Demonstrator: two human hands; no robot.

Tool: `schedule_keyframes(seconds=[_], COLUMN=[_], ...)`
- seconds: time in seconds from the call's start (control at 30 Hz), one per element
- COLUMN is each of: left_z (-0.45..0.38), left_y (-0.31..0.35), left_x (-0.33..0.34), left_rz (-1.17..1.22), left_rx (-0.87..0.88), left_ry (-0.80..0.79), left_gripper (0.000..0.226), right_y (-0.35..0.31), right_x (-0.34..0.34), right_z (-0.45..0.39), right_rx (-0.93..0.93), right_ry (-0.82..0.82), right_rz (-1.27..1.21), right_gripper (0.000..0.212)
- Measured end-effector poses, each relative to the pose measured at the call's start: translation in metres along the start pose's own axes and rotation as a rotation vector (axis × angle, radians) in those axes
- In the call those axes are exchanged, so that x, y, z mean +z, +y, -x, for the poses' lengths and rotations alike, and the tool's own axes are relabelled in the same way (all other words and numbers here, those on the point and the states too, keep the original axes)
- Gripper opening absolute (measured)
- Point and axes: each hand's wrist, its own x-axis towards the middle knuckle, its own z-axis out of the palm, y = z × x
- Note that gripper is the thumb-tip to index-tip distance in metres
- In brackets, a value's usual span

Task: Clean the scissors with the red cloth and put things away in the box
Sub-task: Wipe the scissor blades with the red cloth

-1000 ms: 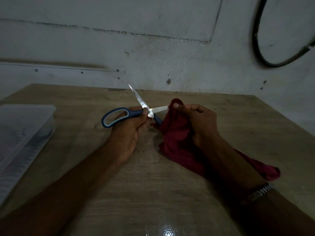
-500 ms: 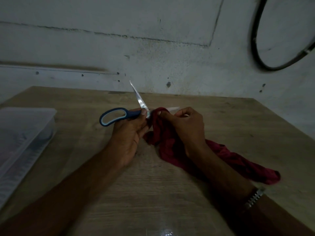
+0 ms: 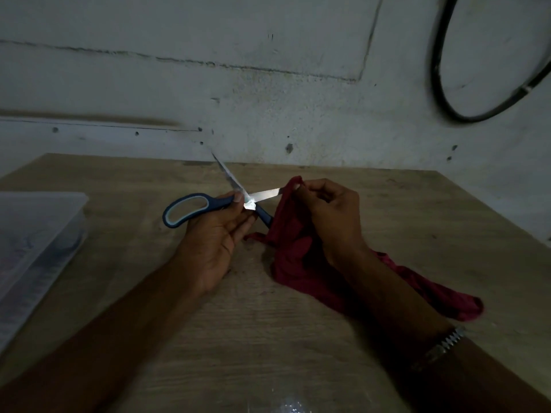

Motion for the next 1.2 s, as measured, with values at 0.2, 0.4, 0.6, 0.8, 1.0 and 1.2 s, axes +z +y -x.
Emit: schedule_keyframes(seconds=[0.2, 0.4, 0.6, 0.8, 1.0, 1.2], left_z=[-0.003, 0.007, 0.009, 0.006, 0.006, 0.003], left_y=[0.005, 0.002, -0.001, -0.002, 0.0, 0.002], left_x=[-0.002, 0.002, 0.007, 0.008, 0.007, 0.001], left_rz=[0.057, -0.001, -0.066, -0.09, -0.12, -0.092], left_rx=[0.0, 0.012, 0.05, 0.046, 0.083, 0.083], left_ry=[0.021, -0.058, -0.052, -0.025, -0.019, 0.019], left_gripper=[0.013, 0.03, 0.014, 0.014, 0.02, 0.019], right_y=[-0.007, -0.004, 0.0, -0.006, -0.006, -0.009], right_x=[0.006, 0.021, 0.026, 0.021, 0.019, 0.019], right_z=[0.005, 0.023, 0.025, 0.018, 0.014, 0.019], right_rx=[0.219, 0.036, 0.092, 0.208, 0.35, 0.249], right_ry=[-0.044, -0.104, -0.017, 0.034, 0.079, 0.003], right_rz=[-0.248, 0.066, 0.007, -0.137, -0.211, -0.116], right_gripper=[0.027, 0.011, 0.022, 0.03, 0.04, 0.04])
